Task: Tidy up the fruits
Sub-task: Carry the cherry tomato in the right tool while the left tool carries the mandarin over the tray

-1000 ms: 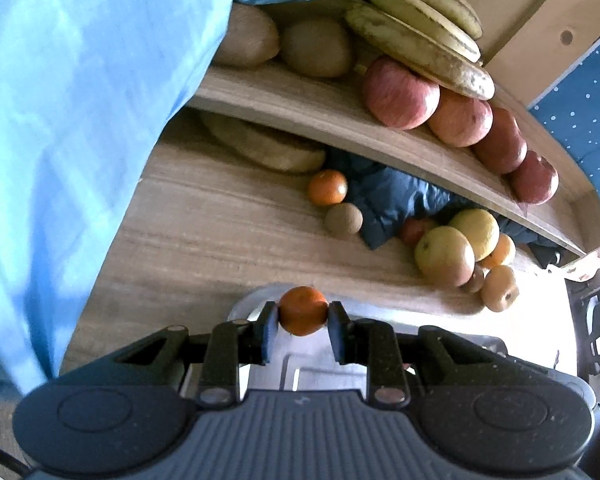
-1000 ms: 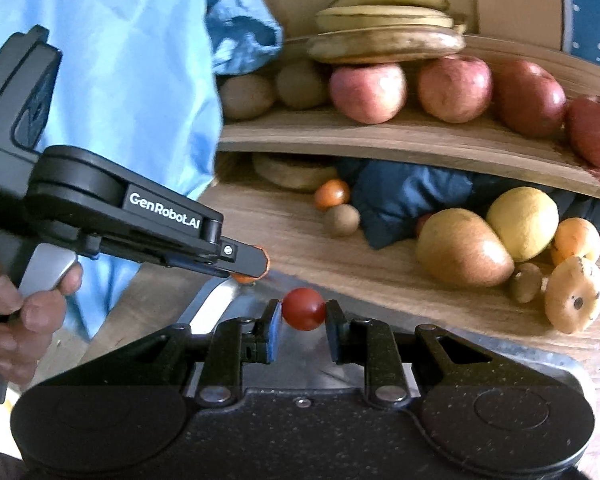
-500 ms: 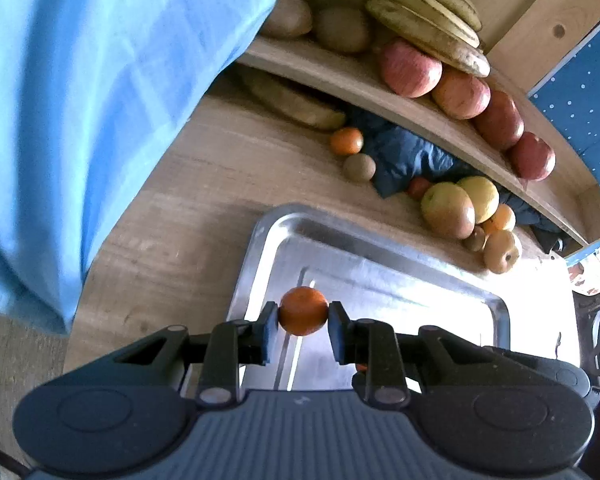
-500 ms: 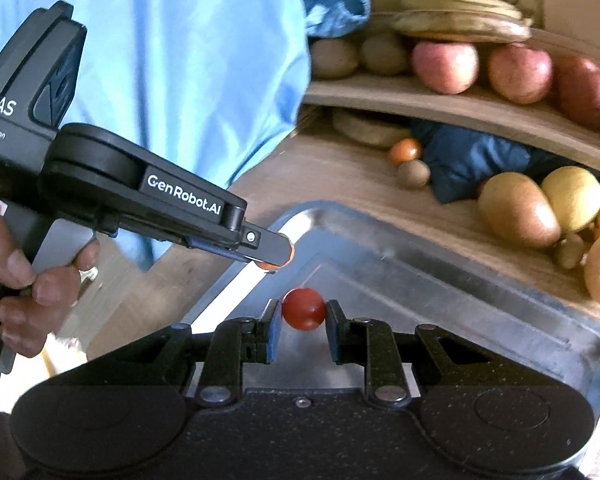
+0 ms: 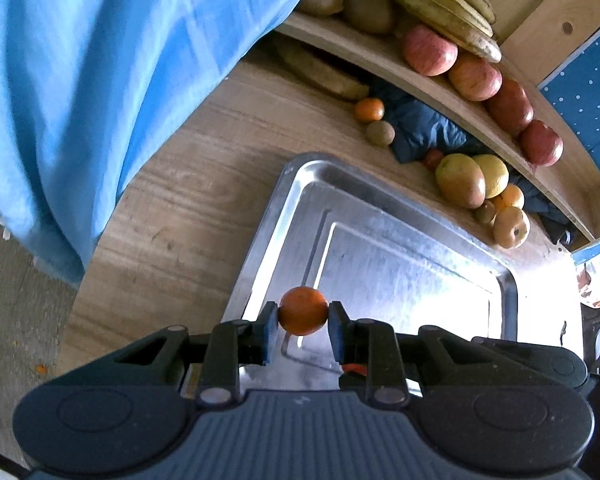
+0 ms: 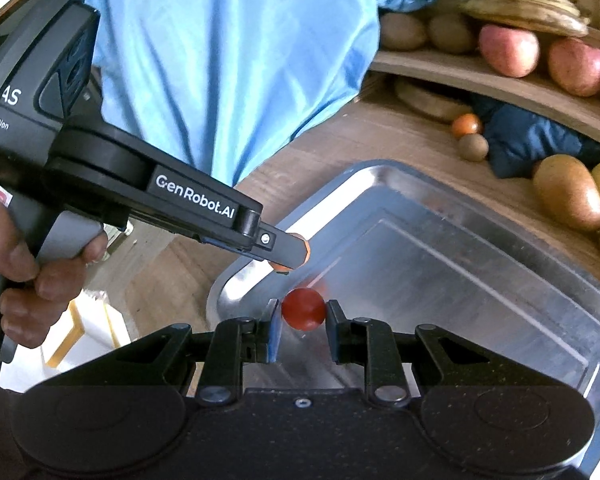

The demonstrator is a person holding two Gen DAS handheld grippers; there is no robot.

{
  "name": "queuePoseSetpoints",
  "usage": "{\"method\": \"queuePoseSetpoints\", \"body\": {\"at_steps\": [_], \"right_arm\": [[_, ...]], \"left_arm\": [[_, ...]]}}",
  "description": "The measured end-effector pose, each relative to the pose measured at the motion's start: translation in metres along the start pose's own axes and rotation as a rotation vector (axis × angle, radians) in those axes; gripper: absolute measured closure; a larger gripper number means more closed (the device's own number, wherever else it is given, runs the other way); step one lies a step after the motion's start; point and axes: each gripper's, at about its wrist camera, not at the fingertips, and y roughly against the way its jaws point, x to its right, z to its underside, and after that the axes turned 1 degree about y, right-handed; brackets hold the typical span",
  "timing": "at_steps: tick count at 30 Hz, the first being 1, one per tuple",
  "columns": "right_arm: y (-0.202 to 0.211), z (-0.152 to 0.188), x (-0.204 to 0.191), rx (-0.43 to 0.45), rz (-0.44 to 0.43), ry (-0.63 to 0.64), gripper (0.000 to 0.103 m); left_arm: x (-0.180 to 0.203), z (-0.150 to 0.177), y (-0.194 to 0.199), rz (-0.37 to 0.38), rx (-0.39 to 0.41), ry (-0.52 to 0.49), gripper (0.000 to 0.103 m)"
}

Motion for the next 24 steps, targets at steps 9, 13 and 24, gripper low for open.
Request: {"method": "queuePoseSetpoints", "body": {"at_steps": [9,13,24], "right_arm": [[-0.002,0.009,-0.006,-0.027,-0.014,0.021,0.078],[-0.006,0.009,-0.005,-0.042,-0.012,0.021,0.078],[-0.006,0.013,-0.005,-0.066,-0.004,0.011,0.078]], "left_arm": [[-0.003,0.014,0.0,-0.032,-0.019,0.019,0.074],[-0.003,0.016,-0.001,-0.043,-0.03,0.017,0.074],[-0.002,0.018,-0.003,-0.062,-0.056,0.001,0.074]]}}
